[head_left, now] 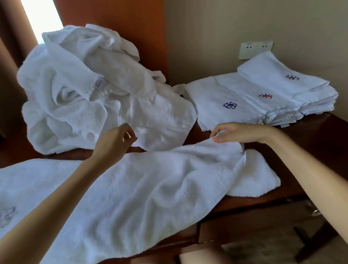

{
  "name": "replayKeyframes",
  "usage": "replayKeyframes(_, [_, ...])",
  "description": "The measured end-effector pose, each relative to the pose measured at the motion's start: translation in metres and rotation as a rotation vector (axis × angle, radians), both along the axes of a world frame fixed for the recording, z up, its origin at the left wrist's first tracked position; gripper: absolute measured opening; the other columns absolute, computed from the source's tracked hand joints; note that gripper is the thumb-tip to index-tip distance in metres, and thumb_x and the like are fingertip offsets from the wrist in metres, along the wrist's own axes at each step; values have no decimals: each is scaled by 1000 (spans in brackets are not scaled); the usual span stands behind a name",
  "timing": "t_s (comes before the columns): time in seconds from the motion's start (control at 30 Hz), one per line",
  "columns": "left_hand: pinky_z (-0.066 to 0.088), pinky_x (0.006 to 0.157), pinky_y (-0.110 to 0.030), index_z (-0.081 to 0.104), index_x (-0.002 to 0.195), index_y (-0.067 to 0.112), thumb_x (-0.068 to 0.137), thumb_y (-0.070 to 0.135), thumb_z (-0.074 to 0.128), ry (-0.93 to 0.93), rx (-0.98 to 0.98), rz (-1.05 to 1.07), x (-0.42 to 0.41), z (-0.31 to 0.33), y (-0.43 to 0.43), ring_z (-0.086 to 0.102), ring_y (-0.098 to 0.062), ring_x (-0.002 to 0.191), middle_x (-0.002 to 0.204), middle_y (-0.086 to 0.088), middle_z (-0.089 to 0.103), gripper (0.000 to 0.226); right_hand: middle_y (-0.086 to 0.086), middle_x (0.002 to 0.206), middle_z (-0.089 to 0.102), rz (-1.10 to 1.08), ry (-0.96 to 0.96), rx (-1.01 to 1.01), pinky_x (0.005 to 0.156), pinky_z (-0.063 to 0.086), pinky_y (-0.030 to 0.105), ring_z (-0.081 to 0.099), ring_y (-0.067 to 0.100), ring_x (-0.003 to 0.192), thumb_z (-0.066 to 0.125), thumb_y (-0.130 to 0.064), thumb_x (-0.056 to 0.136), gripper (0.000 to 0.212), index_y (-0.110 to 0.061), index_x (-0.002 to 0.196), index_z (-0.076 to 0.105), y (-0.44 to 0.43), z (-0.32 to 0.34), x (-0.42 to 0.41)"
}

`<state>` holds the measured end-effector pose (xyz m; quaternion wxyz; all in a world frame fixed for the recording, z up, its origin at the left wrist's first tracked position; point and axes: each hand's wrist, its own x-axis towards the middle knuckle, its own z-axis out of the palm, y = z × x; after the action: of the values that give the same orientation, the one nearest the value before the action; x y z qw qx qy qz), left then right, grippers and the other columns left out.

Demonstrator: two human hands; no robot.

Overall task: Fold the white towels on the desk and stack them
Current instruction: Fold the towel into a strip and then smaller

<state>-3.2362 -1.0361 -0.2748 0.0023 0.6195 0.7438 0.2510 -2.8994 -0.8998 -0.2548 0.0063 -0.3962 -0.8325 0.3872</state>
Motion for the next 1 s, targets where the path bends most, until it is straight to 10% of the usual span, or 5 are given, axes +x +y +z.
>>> replayKeyframes(0.23, [50, 88, -32, 46, 137, 31, 84, 70, 42, 162, -139, -265, 71, -23, -18, 62, -13, 104, 133, 8, 52, 66, -33, 122, 49, 196, -246, 31, 95, 40, 16, 43, -15, 113, 74, -63, 69, 63, -43, 126, 55, -19, 3, 2])
replayKeyframes(0.53, [16, 118, -36, 25, 151, 35, 93, 60, 41, 217, 120, -595, 74, -43, -54, 12, -13, 148, 160, 9, 16, 66, -7, 88, 65, 56, -71, -75, 65, 44, 14, 61, -1, 73, 61, -24, 94, 5, -19, 95, 63, -17, 5, 19])
replayKeyframes(0.7, [-1, 122, -42, 13, 154, 29, 95, 57, 41, 216, 3, -719, 70, -46, -66, -3, -12, 149, 162, 9, 2, 72, 13, 118, 60, -333, -149, 397, 80, 42, 32, 56, 26, 101, 54, -24, 98, 22, -10, 114, 53, 11, 0, 28])
replayKeyframes(0.87, [26, 116, -30, 33, 148, 36, 94, 56, 39, -132, -56, -664, 72, -46, -70, 32, 2, 138, 150, 20, 37, 58, 10, 126, 52, -351, -236, 824, 87, 42, 37, 47, 31, 117, 54, -11, 93, 29, -15, 122, 54, 0, -27, 16])
replayKeyframes(1.0, [47, 87, -27, 54, 133, 31, 98, 44, 43, -309, 217, -245, 54, -37, -58, 60, -5, 109, 119, 15, 65, 39, 4, 119, 56, -212, 33, 787, 81, 39, 31, 51, 24, 112, 54, -15, 95, 23, -18, 117, 62, -21, -41, -10])
